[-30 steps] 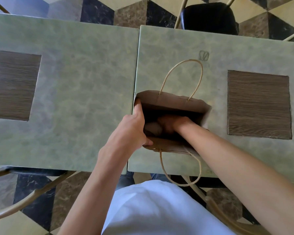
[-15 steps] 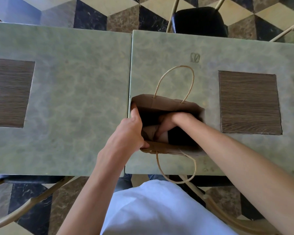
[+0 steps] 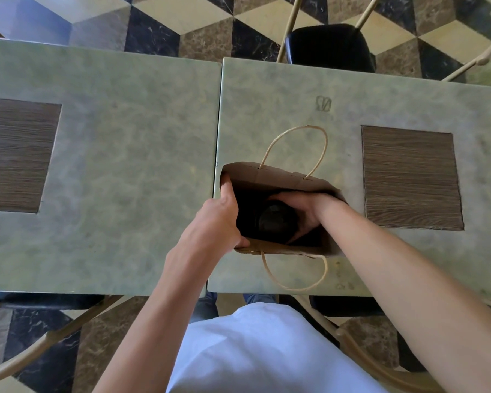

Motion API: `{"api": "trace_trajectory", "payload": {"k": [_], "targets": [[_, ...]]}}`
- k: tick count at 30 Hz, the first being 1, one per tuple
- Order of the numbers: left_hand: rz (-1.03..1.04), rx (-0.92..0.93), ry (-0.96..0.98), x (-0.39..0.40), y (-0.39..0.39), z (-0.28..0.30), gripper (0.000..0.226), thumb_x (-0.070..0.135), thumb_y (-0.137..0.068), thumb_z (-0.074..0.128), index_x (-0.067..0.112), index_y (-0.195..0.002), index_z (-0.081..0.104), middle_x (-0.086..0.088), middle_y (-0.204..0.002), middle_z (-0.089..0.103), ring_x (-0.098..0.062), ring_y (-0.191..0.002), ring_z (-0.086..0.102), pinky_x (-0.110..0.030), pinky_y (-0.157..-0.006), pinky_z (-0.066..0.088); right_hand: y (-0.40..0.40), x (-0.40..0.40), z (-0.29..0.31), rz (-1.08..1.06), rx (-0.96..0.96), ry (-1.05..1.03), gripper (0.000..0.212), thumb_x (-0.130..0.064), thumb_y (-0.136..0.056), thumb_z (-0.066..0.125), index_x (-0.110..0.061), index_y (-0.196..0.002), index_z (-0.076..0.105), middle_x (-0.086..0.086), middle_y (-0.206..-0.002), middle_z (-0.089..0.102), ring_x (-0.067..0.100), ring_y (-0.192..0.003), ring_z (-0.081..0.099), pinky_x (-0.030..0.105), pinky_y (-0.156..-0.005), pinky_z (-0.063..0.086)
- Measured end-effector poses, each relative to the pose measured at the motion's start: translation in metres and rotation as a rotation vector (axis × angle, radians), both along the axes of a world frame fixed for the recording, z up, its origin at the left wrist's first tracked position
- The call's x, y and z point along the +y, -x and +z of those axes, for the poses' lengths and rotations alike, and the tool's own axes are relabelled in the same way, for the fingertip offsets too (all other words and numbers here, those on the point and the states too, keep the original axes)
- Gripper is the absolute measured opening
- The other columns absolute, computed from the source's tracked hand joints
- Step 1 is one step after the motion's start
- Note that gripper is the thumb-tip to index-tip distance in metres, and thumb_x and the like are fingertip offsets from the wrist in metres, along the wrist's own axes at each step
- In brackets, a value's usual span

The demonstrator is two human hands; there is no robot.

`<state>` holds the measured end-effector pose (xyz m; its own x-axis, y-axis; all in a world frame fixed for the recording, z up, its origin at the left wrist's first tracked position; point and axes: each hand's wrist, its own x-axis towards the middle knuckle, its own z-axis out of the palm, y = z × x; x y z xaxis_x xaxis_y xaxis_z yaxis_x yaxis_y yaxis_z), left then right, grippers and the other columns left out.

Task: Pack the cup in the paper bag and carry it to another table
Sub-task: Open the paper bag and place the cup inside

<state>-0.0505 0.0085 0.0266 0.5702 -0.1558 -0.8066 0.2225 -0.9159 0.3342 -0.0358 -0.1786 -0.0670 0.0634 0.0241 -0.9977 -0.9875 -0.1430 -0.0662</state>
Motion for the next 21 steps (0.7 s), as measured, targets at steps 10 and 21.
{"api": "trace_trajectory", "payload": {"k": [10, 21], "targets": [[0.019, 0.006, 0.009, -0.003, -0.005, -0.002, 0.121, 0.017, -0.079, 0.079, 0.019, -0.152, -0.017, -0.013, -0.108, 0.045, -0.027, -0.089, 0.051, -0.035, -0.074, 0.046, 0.004, 0.012, -0.029, -0.214, 0.025, -0.035, 0.038, -0.043, -0.096, 0.057, -0.014, -0.121, 0.061, 0.016, -0.113, 0.063, 0.035, -0.097, 0.060, 0.048, -0.062, 0.055], [0.002, -0.026, 0.000, -0.004, -0.004, -0.002, 0.122, 0.020, -0.079, 0.080, 0.019, -0.152, -0.018, -0.017, -0.114, 0.052, -0.032, -0.098, 0.060, -0.038, -0.079, 0.052, 0.005, 0.011, -0.037, -0.262, 0.021, -0.056, 0.041, -0.045, -0.093, 0.061, -0.016, -0.121, 0.060, 0.018, -0.124, 0.061, 0.040, -0.107, 0.059, 0.052, -0.064, 0.057]]}}
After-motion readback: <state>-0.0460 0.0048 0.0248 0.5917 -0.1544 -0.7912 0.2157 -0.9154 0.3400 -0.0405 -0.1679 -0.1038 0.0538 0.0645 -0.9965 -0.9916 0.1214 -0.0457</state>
